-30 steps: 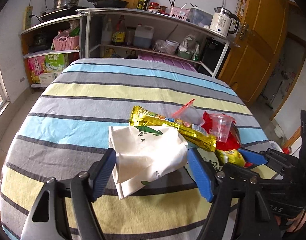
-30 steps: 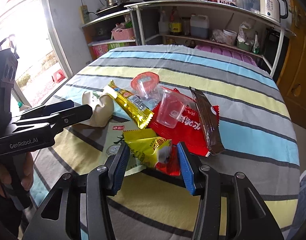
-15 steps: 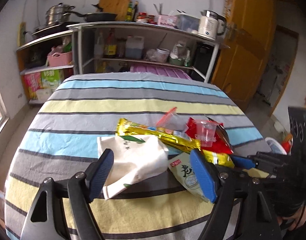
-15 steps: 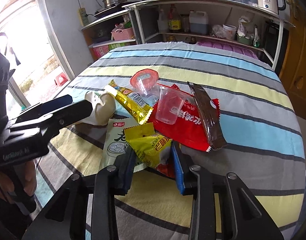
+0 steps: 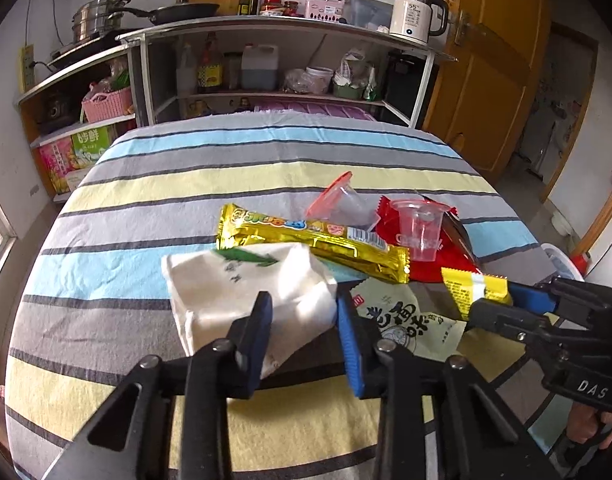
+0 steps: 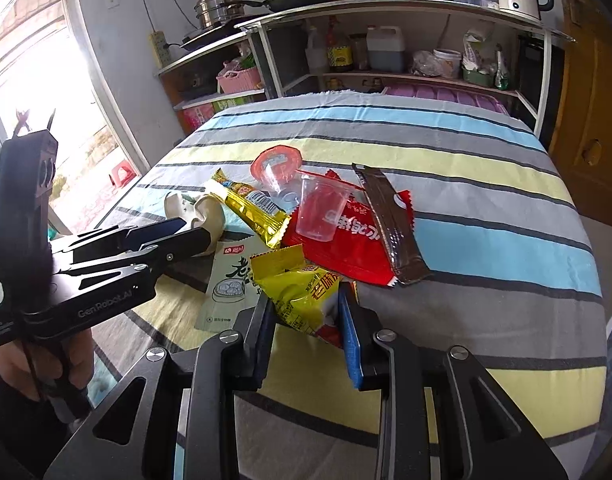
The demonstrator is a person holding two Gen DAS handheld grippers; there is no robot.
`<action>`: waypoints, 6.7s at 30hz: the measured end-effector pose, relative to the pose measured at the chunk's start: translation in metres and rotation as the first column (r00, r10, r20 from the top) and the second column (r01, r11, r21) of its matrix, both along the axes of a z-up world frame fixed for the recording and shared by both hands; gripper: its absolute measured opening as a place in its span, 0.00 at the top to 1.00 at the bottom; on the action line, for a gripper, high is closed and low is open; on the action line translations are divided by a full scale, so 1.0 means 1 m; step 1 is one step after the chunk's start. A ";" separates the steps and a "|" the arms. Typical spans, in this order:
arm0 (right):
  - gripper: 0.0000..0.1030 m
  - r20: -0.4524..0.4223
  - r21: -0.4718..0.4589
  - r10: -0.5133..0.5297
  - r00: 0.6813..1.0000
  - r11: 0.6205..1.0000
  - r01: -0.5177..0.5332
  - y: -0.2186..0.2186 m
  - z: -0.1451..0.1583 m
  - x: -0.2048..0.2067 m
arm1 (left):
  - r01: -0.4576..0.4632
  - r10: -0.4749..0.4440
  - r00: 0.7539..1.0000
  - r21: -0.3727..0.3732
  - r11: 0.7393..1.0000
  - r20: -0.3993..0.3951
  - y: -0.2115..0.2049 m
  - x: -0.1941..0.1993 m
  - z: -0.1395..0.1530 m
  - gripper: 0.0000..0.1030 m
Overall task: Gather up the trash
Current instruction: 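Grasp the white paper with the left tool while the right tool grasps the yellow wrapper, then carry the white paper and yellow wrapper over the wastebasket and open both tools, then move both tools back over the trash on the table, then grasp the green-printed snack bag with the left tool while the right tool grasps the brown wrapper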
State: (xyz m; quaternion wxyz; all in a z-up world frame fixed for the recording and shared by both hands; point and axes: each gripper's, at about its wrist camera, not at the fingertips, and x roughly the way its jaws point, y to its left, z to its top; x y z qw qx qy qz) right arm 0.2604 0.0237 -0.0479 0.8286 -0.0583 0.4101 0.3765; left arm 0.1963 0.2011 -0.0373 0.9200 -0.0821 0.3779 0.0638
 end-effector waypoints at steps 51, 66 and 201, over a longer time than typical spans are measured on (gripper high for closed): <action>0.70 0.069 0.084 -0.412 0.909 0.910 0.406 -0.238 0.047 -0.022 | 0.475 -0.459 0.867 -0.045 0.879 0.192 -0.223 0.027 0.086 0.79; 0.70 0.021 0.060 -0.555 0.831 0.831 0.553 -0.314 0.022 -0.012 | 0.627 -0.613 0.777 -0.098 0.772 0.141 -0.314 0.073 0.064 0.79; 0.76 -0.038 -0.012 -0.067 0.997 0.998 0.066 -0.031 -0.008 0.059 | -0.013 0.008 0.998 -0.084 0.996 -0.055 -0.047 0.002 -0.008 0.80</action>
